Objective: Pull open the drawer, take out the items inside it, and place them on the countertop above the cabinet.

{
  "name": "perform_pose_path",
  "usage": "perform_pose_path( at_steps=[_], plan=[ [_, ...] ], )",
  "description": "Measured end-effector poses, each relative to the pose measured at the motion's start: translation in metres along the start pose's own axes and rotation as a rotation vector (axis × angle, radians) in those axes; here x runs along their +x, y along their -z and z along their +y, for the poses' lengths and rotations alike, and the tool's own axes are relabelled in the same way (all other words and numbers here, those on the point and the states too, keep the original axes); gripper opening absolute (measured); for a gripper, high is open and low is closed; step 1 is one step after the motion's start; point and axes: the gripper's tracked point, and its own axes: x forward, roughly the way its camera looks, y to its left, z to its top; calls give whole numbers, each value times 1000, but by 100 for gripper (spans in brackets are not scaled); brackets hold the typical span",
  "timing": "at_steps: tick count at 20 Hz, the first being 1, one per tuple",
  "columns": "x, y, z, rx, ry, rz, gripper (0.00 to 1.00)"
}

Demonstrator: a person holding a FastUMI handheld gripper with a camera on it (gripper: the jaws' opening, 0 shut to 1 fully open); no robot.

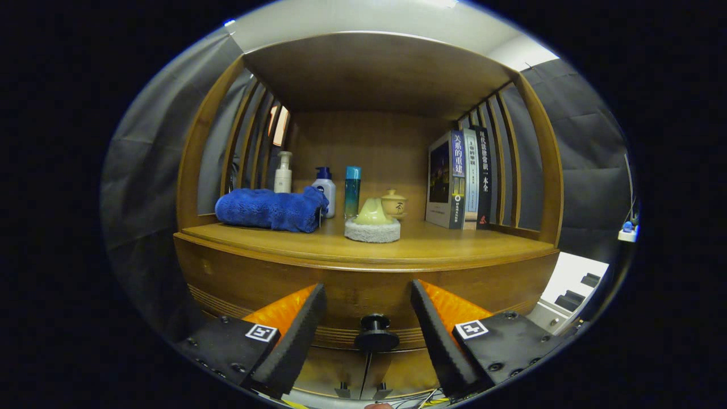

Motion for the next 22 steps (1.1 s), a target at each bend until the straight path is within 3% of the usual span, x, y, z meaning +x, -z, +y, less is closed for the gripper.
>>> perform_pose_path(
  at_steps=[6,12,19,22],
  plan=[
    [-50,-51,9,43,-55,-88,98],
    [-112,-100,-2,38,-50,-118,98],
    [-189,-162,0,118,-101,-138,98],
    [-216,-183,-6,73,-106,-151,98]
  ],
)
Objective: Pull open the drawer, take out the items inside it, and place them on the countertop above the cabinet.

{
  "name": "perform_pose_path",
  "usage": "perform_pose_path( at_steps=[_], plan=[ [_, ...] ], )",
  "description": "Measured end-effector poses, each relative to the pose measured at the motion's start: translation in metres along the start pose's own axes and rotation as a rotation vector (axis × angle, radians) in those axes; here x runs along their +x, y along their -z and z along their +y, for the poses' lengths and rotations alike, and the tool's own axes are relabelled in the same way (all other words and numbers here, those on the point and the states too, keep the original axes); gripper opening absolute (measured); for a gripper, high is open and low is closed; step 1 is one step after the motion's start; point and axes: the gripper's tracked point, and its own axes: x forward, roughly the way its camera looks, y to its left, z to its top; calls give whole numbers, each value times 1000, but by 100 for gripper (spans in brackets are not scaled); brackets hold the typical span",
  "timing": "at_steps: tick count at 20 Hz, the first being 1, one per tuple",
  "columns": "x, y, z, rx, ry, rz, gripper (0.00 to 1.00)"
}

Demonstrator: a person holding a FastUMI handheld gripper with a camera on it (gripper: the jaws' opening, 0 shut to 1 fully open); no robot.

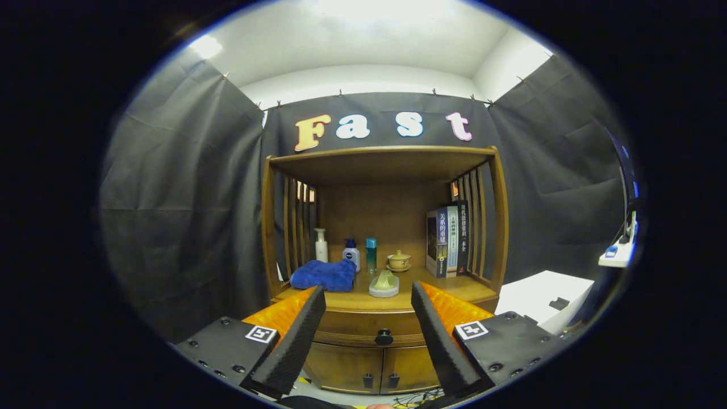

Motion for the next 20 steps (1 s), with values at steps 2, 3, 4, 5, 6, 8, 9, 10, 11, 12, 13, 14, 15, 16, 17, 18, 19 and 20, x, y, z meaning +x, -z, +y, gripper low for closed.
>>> perform_pose_path(
  at_steps=[2,3,4,5,6,8,9,10,11,12,13,14,15,16,17,18,19,20],
  plan=[
    [-18,-7,-1,-11,8,14,98],
    [-27,-8,4,1,-1,25,98],
    [-34,-11,7,14,-10,28,98],
    [-42,-14,8,17,-17,30,98],
    [-47,-18,7,13,-21,29,98],
    [-56,-26,8,8,-30,17,98],
    [-58,-30,9,6,-30,7,98],
    [-61,-33,8,5,-27,2,98],
    [-64,-36,8,6,-26,-2,98],
    [-66,-40,10,7,-28,-10,98],
    [-70,-44,12,5,-24,-17,98],
    [-71,-46,11,3,-18,-21,98],
    [-72,-47,12,-3,-17,-22,98],
    [-73,-48,14,-8,-17,-25,98],
    [-74,-50,15,-14,-18,-29,98],
    [-75,-51,15,-16,-16,-34,98],
    [-75,-51,16,-16,-16,-33,98],
    [-74,-49,17,-13,-21,-29,98]
  ],
)
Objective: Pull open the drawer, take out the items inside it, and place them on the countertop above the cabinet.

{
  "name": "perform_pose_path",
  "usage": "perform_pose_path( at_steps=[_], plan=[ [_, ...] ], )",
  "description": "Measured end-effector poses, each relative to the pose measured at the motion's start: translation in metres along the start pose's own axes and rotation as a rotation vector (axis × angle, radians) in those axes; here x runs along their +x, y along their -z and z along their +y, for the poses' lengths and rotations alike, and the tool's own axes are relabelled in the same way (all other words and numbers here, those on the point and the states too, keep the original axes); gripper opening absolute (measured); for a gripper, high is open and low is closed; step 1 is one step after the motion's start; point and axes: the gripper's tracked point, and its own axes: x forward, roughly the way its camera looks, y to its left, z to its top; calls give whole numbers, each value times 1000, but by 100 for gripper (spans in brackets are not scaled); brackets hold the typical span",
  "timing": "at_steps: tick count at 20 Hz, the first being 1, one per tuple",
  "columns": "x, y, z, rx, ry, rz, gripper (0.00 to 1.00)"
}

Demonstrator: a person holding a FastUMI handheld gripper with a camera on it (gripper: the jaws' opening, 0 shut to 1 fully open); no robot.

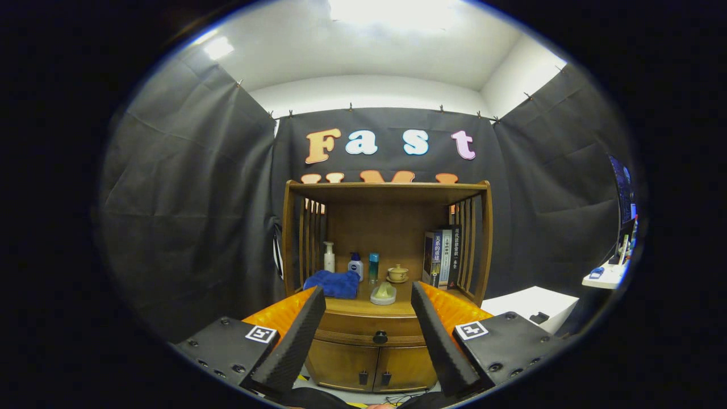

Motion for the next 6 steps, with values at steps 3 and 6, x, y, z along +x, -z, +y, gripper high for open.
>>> perform_pose_path(
  at_steps=[3,6],
  plan=[
    [-1,3,-2,1,-1,5,98],
    [0,7,0,13,-2,15,98]
  ],
)
